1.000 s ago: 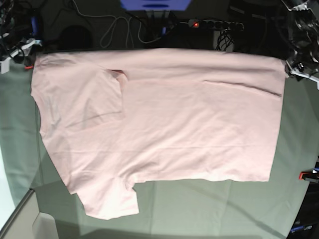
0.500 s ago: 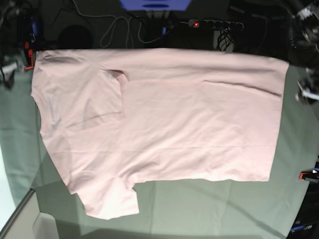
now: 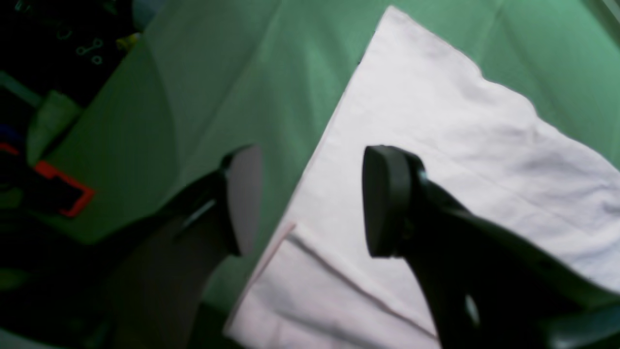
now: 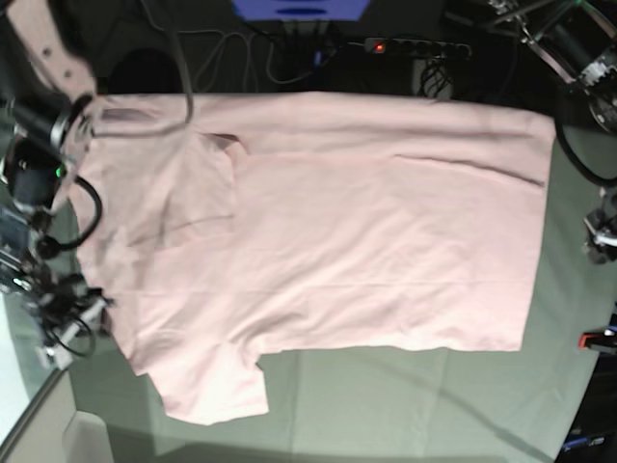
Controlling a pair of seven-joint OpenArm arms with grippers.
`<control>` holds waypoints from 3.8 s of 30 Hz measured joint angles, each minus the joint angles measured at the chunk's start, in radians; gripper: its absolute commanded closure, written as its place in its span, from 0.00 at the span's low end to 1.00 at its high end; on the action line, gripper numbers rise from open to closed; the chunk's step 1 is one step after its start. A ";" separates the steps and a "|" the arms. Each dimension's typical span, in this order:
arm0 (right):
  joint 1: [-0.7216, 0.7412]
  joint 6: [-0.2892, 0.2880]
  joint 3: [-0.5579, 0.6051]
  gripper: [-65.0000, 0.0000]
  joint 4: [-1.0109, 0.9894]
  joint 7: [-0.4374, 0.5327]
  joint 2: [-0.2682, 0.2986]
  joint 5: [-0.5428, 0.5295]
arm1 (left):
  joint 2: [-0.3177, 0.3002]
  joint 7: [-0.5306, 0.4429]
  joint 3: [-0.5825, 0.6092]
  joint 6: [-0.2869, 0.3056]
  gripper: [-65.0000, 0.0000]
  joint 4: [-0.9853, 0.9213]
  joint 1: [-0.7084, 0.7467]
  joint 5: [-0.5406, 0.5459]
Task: Layout the t-shirt on the table in an organized manner, then fold the t-shirt properly
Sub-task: 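Move both grippers down to grasp the shirt's side edges midway, then close both grippers on the shirt's side edges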
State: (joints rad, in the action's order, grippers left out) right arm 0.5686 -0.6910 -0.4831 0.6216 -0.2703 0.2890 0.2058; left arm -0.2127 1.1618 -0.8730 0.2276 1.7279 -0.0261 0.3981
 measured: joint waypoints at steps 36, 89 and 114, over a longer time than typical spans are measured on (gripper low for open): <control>-0.047 0.222 0.112 0.63 -0.271 0.354 0.011 0.086 | -0.014 -0.584 0.187 -0.013 0.49 -0.808 -0.332 -0.301; -0.048 0.225 0.109 0.89 -0.269 0.350 0.010 0.086 | -0.065 -1.049 0.333 -0.014 1.00 -1.356 -0.475 -0.499; -0.314 0.222 0.106 0.95 0.171 0.317 -0.021 -0.181 | -0.003 -0.864 0.338 0.010 1.00 -0.763 -0.223 -0.438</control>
State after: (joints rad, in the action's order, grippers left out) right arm 0.2550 -0.4694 -0.3771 0.7925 0.0467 0.2680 0.0250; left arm -0.2157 0.2981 -0.5346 0.2375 0.9649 -0.2489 -0.0395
